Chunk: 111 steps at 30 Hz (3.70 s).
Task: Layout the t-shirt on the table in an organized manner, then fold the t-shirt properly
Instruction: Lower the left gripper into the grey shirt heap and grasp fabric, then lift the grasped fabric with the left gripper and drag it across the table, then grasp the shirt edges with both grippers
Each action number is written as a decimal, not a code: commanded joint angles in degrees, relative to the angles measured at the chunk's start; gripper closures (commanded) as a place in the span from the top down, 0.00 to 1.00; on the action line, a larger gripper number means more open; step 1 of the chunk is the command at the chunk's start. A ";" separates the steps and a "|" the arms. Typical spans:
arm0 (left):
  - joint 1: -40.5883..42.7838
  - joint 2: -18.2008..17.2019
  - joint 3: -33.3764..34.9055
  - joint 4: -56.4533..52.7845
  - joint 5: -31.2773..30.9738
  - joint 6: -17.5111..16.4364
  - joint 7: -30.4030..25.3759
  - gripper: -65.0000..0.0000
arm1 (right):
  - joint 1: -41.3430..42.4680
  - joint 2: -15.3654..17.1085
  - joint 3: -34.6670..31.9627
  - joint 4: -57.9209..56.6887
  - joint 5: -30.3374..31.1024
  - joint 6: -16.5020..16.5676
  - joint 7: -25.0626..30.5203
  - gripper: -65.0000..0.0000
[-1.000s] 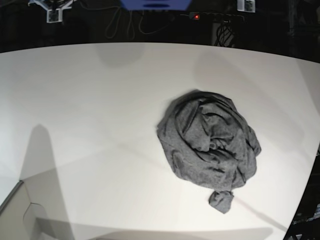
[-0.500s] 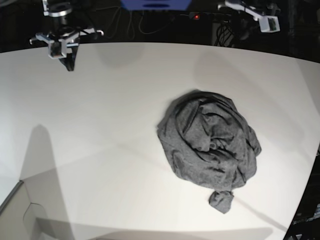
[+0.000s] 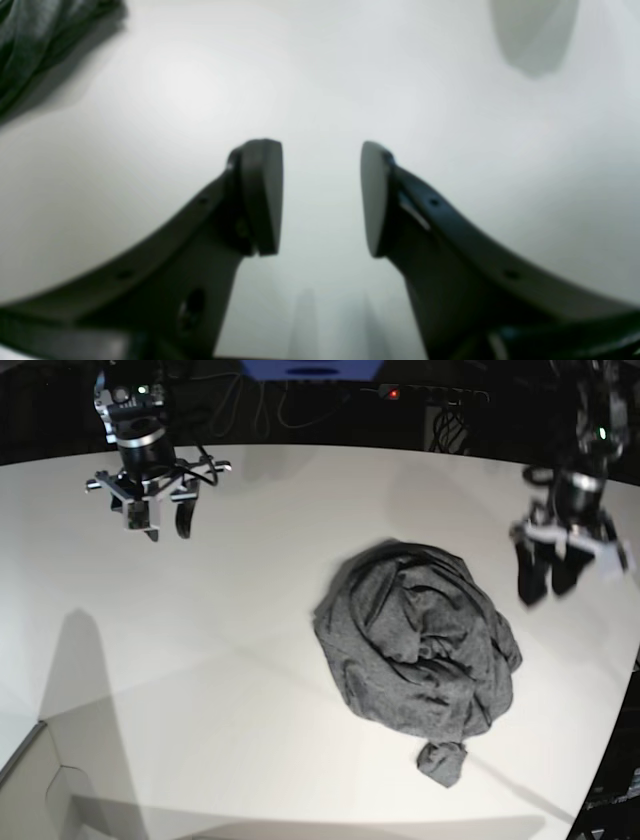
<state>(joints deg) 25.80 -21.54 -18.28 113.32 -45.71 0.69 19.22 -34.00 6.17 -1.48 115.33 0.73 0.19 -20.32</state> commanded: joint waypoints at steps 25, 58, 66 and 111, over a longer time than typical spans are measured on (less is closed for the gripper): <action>-41.32 12.18 7.95 -42.33 11.56 -0.91 9.13 0.53 | -2.79 -2.09 0.29 0.14 -0.34 -0.05 -1.44 0.40; -39.03 18.07 12.44 -19.73 12.97 -1.00 9.74 0.00 | -1.03 -0.77 0.29 -0.82 -0.34 -0.05 -1.44 0.40; -34.55 22.11 23.78 -14.20 14.72 -1.00 9.30 0.00 | -0.77 -0.86 3.37 -2.32 -0.34 -0.05 -1.44 0.40; -28.40 17.36 26.59 -19.56 30.20 -1.00 14.84 0.61 | 4.06 1.08 8.90 -1.79 -0.25 0.21 -1.44 0.41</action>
<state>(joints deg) -1.48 -4.38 8.12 92.77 -15.49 -0.19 35.68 -30.30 7.01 7.09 112.14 0.47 0.23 -23.38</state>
